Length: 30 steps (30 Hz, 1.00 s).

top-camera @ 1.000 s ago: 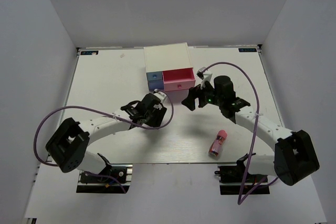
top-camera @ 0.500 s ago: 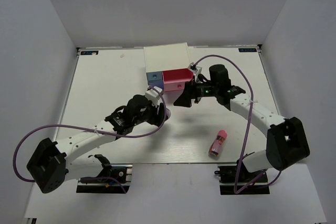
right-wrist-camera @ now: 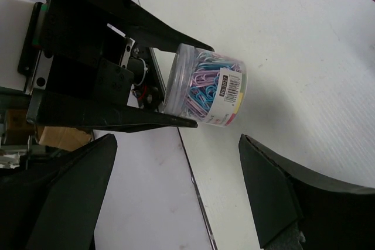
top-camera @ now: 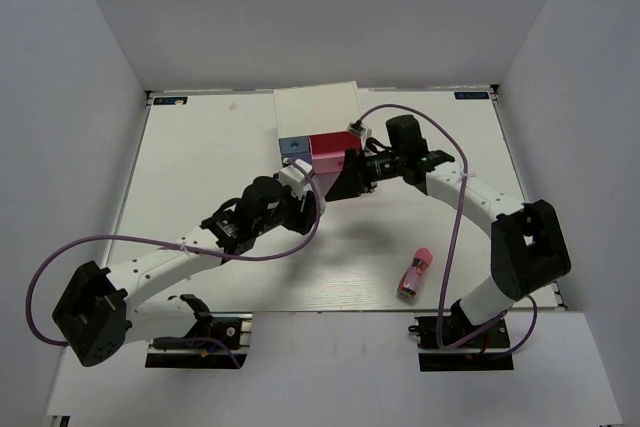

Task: Sort the stationery into containers
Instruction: Pass the stationery from the left arm to the right

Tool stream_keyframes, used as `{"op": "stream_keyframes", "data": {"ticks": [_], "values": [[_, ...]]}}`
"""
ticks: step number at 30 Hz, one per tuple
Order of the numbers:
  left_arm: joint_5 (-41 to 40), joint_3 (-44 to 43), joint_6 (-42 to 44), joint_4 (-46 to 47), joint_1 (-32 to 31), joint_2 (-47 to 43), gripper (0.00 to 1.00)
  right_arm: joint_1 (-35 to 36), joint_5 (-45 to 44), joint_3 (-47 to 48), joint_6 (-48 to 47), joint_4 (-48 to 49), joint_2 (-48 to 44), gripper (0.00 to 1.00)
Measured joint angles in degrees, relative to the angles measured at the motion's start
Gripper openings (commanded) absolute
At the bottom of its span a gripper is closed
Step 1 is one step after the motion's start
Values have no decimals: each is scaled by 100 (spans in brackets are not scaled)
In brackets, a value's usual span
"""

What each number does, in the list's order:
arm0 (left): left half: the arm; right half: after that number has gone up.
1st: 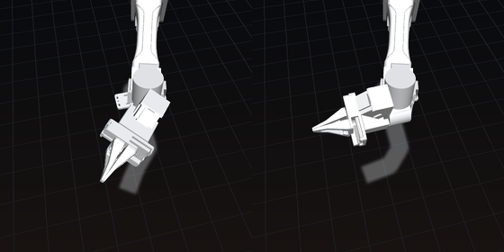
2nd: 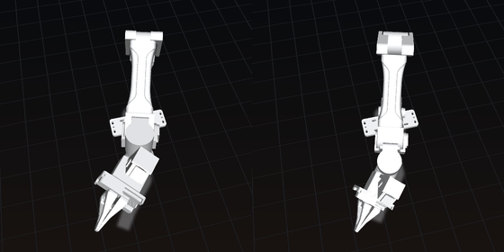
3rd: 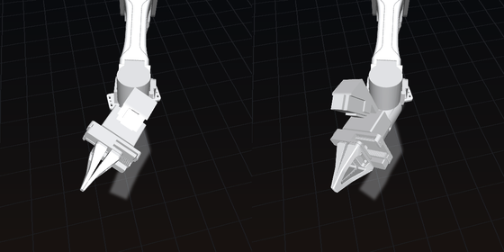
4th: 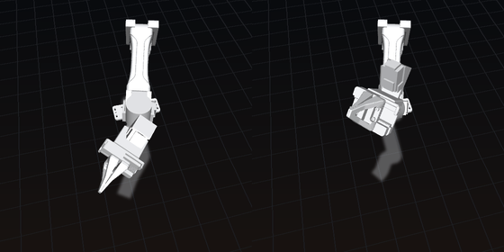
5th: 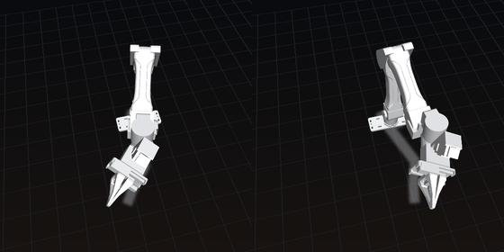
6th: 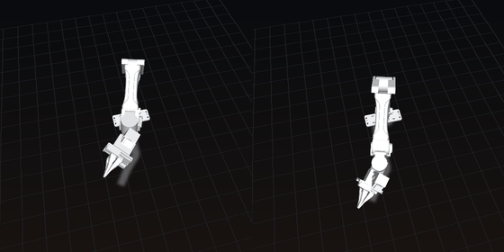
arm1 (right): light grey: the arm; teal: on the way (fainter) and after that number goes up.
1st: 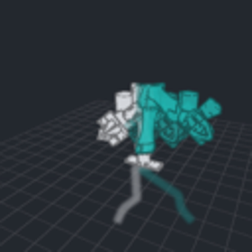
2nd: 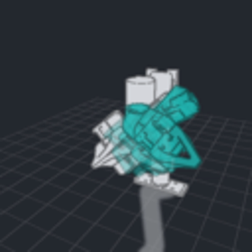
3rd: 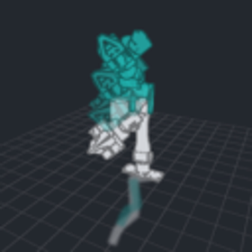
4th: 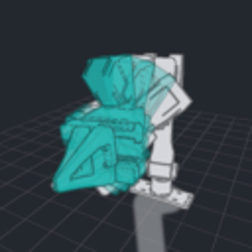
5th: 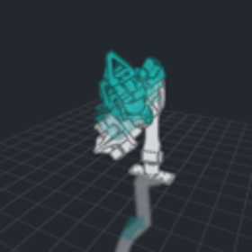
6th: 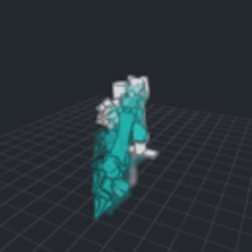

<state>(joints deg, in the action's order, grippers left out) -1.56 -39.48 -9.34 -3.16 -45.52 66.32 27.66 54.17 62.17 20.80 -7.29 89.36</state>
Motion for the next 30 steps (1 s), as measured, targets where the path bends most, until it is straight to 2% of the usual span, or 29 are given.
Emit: {"op": "stream_keyframes", "data": {"ticks": [11,24,27,28,30], "values": [[-98,-398,197,236,0,120,37,13,-59,367,55,-278,122,90],[-94,-592,310,232,-66,356,37,111,-507,632,586,-291,391,90],[-90,-643,315,236,-85,376,37,160,-575,702,671,-286,426,78],[-92,-649,315,240,-98,376,37,175,-588,728,695,-282,446,67],[-109,-671,319,236,-122,376,37,188,-640,745,704,-284,479,57]]}}
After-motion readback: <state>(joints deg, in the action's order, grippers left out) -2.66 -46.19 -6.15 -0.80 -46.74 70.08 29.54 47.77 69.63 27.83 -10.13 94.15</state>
